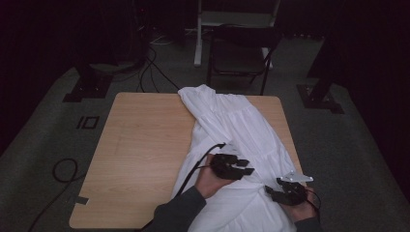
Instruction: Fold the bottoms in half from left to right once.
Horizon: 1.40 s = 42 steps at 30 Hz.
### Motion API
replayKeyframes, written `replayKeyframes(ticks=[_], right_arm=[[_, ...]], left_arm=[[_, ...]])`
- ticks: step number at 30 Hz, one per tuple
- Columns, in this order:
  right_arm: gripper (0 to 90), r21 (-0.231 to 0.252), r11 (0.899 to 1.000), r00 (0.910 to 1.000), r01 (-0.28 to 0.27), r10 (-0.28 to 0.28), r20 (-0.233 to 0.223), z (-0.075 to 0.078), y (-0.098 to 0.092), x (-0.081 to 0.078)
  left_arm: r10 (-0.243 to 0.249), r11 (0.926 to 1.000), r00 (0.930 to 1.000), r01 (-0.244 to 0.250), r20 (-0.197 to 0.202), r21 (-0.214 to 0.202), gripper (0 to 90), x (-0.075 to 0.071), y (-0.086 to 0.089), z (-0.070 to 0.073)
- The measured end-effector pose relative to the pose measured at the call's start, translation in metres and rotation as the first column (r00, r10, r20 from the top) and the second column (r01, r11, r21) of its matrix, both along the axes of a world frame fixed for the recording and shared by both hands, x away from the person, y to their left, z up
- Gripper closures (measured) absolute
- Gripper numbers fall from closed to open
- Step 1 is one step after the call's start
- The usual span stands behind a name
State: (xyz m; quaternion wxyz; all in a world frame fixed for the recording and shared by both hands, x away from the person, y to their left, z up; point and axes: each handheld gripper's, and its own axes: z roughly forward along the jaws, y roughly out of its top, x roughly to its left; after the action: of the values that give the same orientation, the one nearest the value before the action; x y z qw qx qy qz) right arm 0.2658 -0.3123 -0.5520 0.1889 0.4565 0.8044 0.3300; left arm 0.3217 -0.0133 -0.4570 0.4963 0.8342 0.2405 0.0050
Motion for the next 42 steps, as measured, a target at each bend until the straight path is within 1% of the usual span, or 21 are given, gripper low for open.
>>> replayKeyframes(ticks=[1,3,6,9,11,13,14,16,18,21,23,25,27,28,29,31,33,35,38,41,42], right_arm=[[39.6,0.005,1.0,1.0,0.003,-0.003,0.005,0.004,0.001,0.0],[41.7,0.035,0.999,0.9996,0.009,-0.01,0.027,0.015,0.004,-0.001],[44.6,0.109,0.994,0.9986,-0.011,0.006,0.052,0.033,0.011,0.0],[43.9,0.157,0.985,0.9964,-0.076,0.069,0.049,0.042,0.026,0.005],[43.0,0.13,0.984,0.9928,-0.119,0.117,0.024,0.039,0.039,0.011],[44.5,0.087,0.987,0.9904,-0.133,0.136,-0.026,0.031,0.05,0.018],[49.4,0.071,0.988,0.9893,-0.136,0.139,-0.043,0.028,0.053,0.021],[70.2,0.062,0.987,0.9862,-0.147,0.151,-0.067,0.024,0.055,0.025],[85.2,0.089,0.985,0.9865,-0.149,0.154,-0.056,0.028,0.052,0.026],[87.8,0.109,0.985,0.9907,-0.135,0.133,0.027,0.047,0.042,0.02],[88.0,0.119,0.987,0.9904,-0.106,0.094,0.101,0.065,0.031,0.015],[88.1,0.117,0.993,0.9826,-0.028,0.006,0.186,0.086,0.015,0.01],[88.1,0.115,0.99,0.9635,0.076,-0.103,0.247,0.099,-0.003,0.009],[87.9,0.07,0.989,0.9571,0.131,-0.145,0.251,0.101,-0.01,0.011],[87.7,0.032,0.984,0.9555,0.174,-0.177,0.236,0.098,-0.017,0.016],[86.5,0.028,0.976,0.9618,0.217,-0.219,0.164,0.083,-0.029,0.025],[85.2,-0.005,0.97,0.9646,0.245,-0.243,0.104,0.061,-0.034,0.032],[82.0,0.009,0.967,0.9656,0.255,-0.255,0.052,0.041,-0.038,0.036],[71.7,-0.006,0.96,0.9599,0.28,-0.28,0.017,0.022,-0.041,0.041],[69.7,-0.023,0.962,0.9619,0.271,-0.272,-0.03,0.012,-0.041,0.044],[70.2,-0.023,0.963,0.9617,0.27,-0.271,-0.043,0.008,-0.04,0.045]], left_arm=[[0.04,0.9991,0.9991,-0.041,0.01,0.013,58.9,0.002,0.014,-0.001],[0.125,0.9904,0.9915,-0.127,0.036,0.055,56.9,0.004,0.04,-0.007],[0.224,0.9715,0.9746,-0.224,0.005,0.078,53.6,0.007,0.077,-0.023],[0.3,0.9492,0.9536,-0.295,-0.028,0.11,50.6,0.009,0.106,-0.042],[0.342,0.9355,0.9384,-0.335,-0.049,0.111,50.0,0.01,0.121,-0.05],[0.369,0.9262,0.9269,-0.361,-0.066,0.107,49.2,0.011,0.131,-0.055],[0.378,0.923,0.9234,-0.37,-0.068,0.106,48.6,0.012,0.134,-0.056],[0.39,0.9173,0.9185,-0.382,-0.063,0.112,47.7,0.013,0.136,-0.057],[0.395,0.9151,0.9168,-0.387,-0.058,0.112,46.8,0.015,0.136,-0.057],[0.4,0.913,0.9143,-0.393,-0.06,0.111,45.1,0.017,0.134,-0.058],[0.403,0.9118,0.9135,-0.394,-0.058,0.114,44.2,0.017,0.13,-0.059],[0.404,0.9096,0.9134,-0.396,-0.047,0.124,43.1,0.016,0.127,-0.06],[0.404,0.9083,0.9134,-0.395,-0.045,0.137,42.1,0.016,0.124,-0.061],[0.405,0.9076,0.913,-0.396,-0.046,0.14,41.9,0.016,0.122,-0.063],[0.406,0.9068,0.9125,-0.395,-0.051,0.147,40.9,0.017,0.119,-0.064],[0.399,0.9088,0.915,-0.386,-0.059,0.158,40.2,0.018,0.111,-0.068],[0.383,0.9145,0.9212,-0.368,-0.069,0.169,38.2,0.018,0.102,-0.072],[0.369,0.9183,0.9263,-0.35,-0.077,0.184,36.3,0.019,0.092,-0.076],[0.365,0.919,0.9272,-0.344,-0.084,0.192,33.4,0.02,0.077,-0.081],[0.367,0.9176,0.9255,-0.343,-0.095,0.201,32.6,0.022,0.066,-0.085],[0.361,0.9195,0.9269,-0.336,-0.101,0.203,32.6,0.023,0.063,-0.087]])
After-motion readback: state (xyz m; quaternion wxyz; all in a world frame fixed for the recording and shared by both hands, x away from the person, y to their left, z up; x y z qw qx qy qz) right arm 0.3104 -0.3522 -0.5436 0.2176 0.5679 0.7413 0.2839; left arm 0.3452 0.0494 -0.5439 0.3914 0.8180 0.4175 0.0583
